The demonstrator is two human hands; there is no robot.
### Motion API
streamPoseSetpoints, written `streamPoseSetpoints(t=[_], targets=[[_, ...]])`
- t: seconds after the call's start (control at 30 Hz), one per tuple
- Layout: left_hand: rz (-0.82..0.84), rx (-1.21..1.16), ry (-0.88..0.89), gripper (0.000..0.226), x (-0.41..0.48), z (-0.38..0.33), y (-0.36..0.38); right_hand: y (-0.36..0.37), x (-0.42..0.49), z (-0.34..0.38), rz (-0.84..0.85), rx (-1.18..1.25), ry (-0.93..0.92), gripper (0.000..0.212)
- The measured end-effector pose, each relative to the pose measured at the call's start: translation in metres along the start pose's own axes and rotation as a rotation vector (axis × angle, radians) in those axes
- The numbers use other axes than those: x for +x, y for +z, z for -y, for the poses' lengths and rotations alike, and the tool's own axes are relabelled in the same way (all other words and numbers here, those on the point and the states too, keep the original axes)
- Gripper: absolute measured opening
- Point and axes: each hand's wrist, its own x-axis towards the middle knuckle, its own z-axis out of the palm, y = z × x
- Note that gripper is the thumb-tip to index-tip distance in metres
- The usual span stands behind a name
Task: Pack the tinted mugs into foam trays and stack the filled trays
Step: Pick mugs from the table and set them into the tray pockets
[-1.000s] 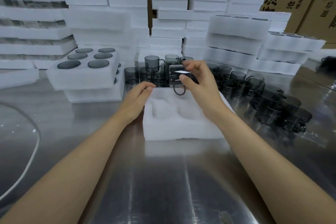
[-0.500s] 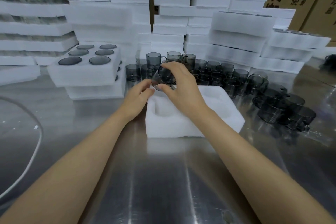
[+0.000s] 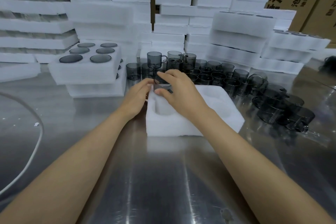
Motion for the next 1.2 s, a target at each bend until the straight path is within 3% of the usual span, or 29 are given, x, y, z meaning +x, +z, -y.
streamPoseSetpoints(t=[0.07,0.17,0.3,0.4,0.53,0.67,0.73,0.8,0.9,1.07,1.2], targets=[[-0.011,-0.012,-0.025,0.034,-0.001,-0.002,0.000,0.000,0.001,-0.001,0.056,0.035,0.051,0.047],[-0.015,-0.006,-0.034,0.035,-0.004,-0.004,0.001,0.002,0.002,-0.002,0.187,-0.136,0.032,0.043],[-0.013,0.019,0.025,0.032,-0.002,-0.002,0.000,-0.002,0.000,-0.010,0.451,-0.196,0.092,0.058],[-0.005,0.024,0.068,0.022,0.001,0.004,0.000,-0.002,-0.003,-0.011,0.529,-0.177,0.124,0.065],[-0.006,0.027,0.069,0.021,0.003,0.005,0.001,-0.004,-0.007,-0.010,0.370,-0.099,0.136,0.061],[-0.019,0.022,0.041,0.021,0.002,0.003,0.002,-0.027,-0.008,-0.030,-0.140,-0.034,0.221,0.034],[-0.024,0.011,0.031,0.021,0.001,0.002,0.002,-0.043,-0.012,-0.058,-0.287,-0.069,0.331,0.030],[-0.026,0.006,0.029,0.020,0.001,0.001,0.002,-0.059,-0.020,-0.092,-0.315,-0.064,0.492,0.033],[-0.021,0.012,0.022,0.018,0.002,0.002,0.002,-0.068,-0.037,-0.131,-0.215,-0.020,0.650,0.038],[-0.024,0.028,0.020,0.019,0.002,0.002,0.002,-0.060,-0.041,-0.138,-0.136,0.071,0.642,0.041],[-0.030,0.024,0.006,0.019,0.003,0.002,0.002,-0.054,-0.040,-0.136,-0.095,0.069,0.607,0.025]])
